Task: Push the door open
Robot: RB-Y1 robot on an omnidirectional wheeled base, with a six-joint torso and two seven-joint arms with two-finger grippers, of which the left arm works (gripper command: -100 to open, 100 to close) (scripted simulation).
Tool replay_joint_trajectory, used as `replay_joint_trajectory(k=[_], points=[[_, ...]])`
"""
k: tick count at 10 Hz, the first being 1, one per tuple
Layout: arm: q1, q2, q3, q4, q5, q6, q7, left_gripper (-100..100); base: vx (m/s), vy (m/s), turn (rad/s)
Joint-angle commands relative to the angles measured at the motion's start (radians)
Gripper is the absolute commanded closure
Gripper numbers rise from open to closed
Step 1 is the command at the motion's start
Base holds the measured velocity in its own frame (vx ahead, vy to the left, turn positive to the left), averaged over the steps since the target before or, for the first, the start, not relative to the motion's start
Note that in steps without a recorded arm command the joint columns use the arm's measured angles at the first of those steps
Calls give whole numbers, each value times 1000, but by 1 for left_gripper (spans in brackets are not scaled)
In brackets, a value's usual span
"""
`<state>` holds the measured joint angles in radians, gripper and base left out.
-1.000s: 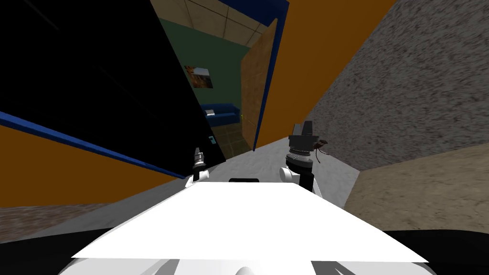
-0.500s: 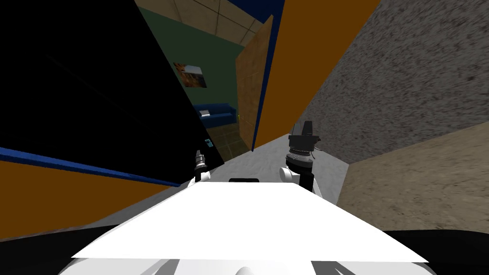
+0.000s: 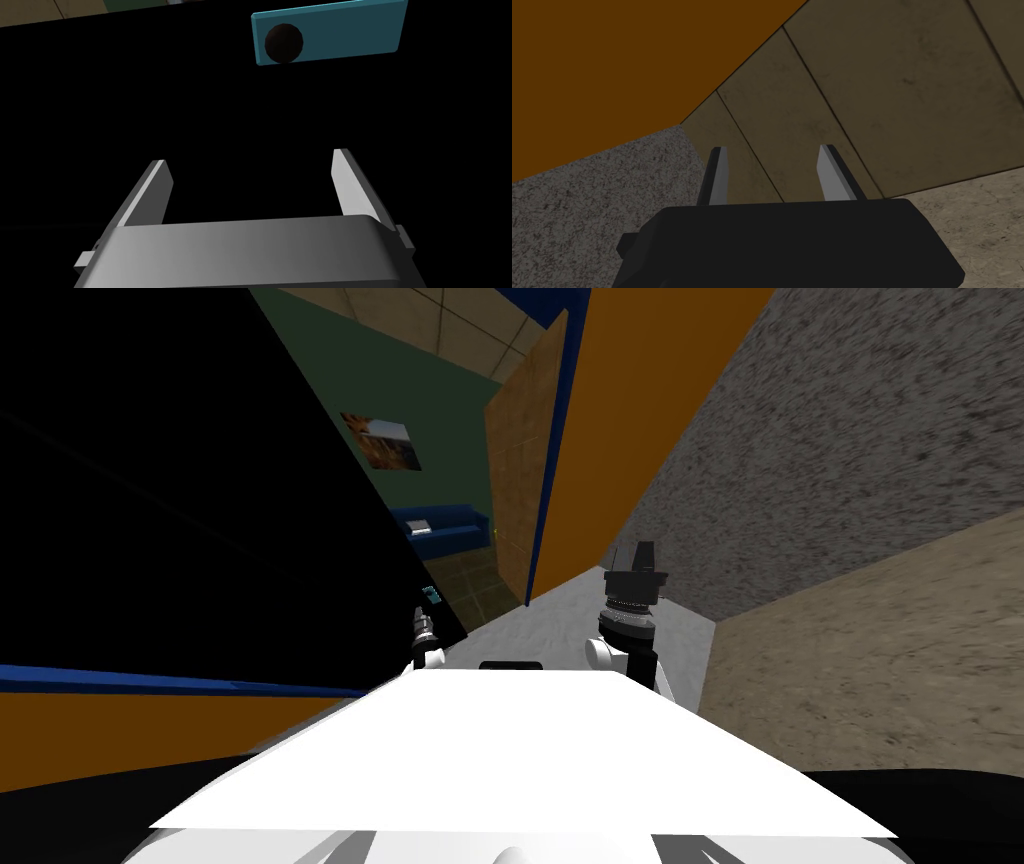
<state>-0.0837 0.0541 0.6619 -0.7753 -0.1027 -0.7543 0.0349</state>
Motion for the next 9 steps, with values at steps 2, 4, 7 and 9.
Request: replay_joint_trajectory(k=[2,4,7,9], points=[[-20,-8,25,58,-3,-12,4,-100,56,61,-121],[-27,-12,33,77,-4,-16,5,-100,31,42,-41],[-20,-1,31,69,-2,-18,5,-100,82,62,-19],[-18,3,35,74,0,-23,4,-100,179,98,-20]])
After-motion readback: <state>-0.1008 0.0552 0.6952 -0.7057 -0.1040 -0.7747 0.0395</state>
